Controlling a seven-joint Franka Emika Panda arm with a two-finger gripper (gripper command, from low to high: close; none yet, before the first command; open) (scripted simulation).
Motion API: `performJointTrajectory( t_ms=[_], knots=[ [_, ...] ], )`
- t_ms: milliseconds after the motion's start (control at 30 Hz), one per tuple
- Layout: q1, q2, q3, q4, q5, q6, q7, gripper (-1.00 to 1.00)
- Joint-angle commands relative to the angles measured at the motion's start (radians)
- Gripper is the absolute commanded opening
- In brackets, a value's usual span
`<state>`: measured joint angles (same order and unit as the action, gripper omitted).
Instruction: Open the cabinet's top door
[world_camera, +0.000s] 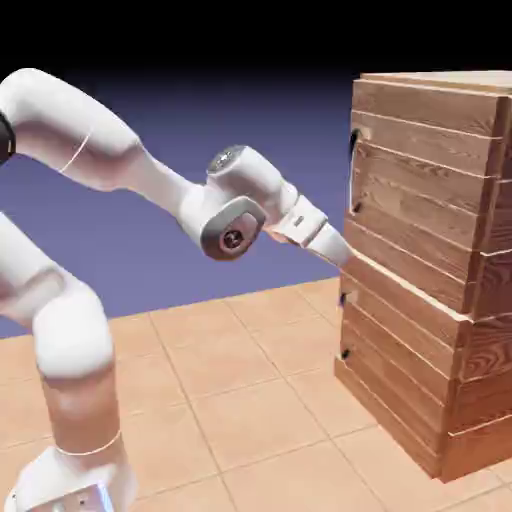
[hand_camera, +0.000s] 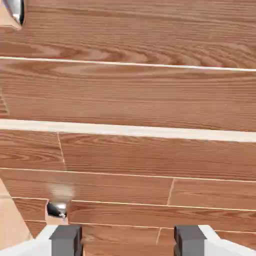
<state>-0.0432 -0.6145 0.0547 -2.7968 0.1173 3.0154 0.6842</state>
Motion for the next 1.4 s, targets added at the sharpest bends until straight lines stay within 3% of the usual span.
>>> performJointTrajectory(
  t_ms=[0, 1367],
  knots=[
    [-0.020, -0.016, 0.020, 0.005, 0.044, -0.008, -0.021, 0.00],
    [-0.860, -0.692, 0.852, 0.206, 1.827, -0.336, -0.884, 0.00]
  ],
)
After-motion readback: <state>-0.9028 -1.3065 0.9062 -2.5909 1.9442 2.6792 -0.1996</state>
